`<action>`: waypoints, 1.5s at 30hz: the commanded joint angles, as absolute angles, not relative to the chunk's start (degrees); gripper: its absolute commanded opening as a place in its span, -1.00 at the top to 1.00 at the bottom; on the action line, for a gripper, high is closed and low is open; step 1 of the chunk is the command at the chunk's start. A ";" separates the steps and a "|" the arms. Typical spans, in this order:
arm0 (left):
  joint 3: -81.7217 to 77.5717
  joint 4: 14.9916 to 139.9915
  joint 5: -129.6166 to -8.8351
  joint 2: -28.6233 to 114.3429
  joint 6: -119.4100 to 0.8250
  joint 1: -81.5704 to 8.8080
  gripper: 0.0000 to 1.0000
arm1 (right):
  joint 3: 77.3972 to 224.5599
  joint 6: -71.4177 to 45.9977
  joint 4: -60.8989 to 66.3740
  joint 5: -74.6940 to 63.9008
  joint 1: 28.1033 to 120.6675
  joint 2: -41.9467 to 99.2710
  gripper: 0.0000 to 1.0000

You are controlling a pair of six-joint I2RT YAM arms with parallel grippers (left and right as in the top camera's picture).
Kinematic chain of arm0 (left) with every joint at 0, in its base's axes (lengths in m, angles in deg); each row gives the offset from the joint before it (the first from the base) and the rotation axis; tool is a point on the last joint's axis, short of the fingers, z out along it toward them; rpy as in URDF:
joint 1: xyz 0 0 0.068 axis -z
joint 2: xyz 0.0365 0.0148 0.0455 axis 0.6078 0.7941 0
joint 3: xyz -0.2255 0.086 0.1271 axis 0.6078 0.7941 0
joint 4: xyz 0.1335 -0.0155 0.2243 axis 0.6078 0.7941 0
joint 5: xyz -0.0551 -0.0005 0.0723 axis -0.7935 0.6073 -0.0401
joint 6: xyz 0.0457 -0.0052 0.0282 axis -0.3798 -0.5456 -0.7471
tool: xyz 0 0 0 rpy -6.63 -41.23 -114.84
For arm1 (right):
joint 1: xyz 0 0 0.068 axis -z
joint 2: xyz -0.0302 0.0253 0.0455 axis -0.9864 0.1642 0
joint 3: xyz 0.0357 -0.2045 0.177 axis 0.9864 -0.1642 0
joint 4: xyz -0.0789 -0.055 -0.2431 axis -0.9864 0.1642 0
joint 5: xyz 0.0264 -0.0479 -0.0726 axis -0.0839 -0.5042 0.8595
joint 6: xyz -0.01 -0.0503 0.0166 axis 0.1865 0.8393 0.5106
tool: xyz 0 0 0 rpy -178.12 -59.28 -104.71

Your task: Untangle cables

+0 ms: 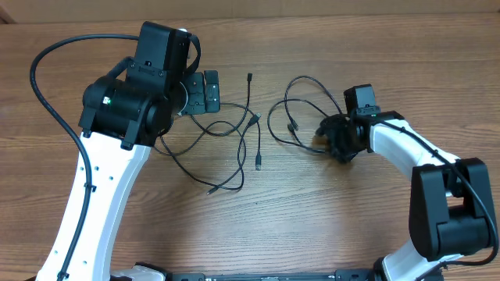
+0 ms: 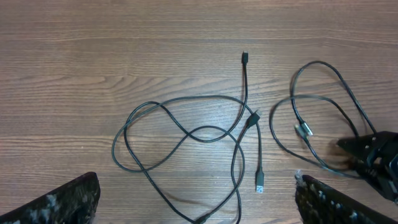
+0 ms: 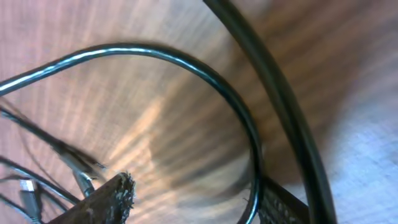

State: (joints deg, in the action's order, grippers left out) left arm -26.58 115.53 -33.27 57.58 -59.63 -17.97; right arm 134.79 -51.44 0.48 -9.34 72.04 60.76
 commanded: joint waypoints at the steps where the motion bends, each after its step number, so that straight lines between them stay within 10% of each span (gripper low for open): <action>1: -27.21 115.47 -33.73 57.45 -58.87 -18.01 -1.00 | 130.97 -51.33 -2.93 -7.18 70.37 60.89 -0.18; 6: -27.21 115.45 -33.73 57.45 -58.87 -18.01 -1.00 | 127.91 -51.35 -7.35 -7.20 68.47 60.89 0.25; 8: -27.21 115.47 -33.73 57.45 -58.87 -18.01 -1.00 | 127.91 -51.33 -8.55 -7.27 68.34 60.89 0.92; 19: -27.21 115.47 -33.73 57.45 -58.87 -18.01 -1.00 | 139.27 -42.26 -6.43 -10.89 77.43 51.03 0.93; 36: -27.21 115.45 -33.73 57.45 -58.87 -18.01 -1.00 | 146.81 -32.62 21.00 -1.45 133.58 26.42 0.93; 45: -27.21 115.45 -33.73 57.45 -58.87 -18.01 -1.00 | 146.81 -33.71 19.03 -0.99 144.97 28.39 0.93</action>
State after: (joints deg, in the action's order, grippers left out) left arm -26.58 115.53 -33.27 57.58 -59.63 -17.97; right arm 146.20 -33.34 20.23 -1.60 142.26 27.30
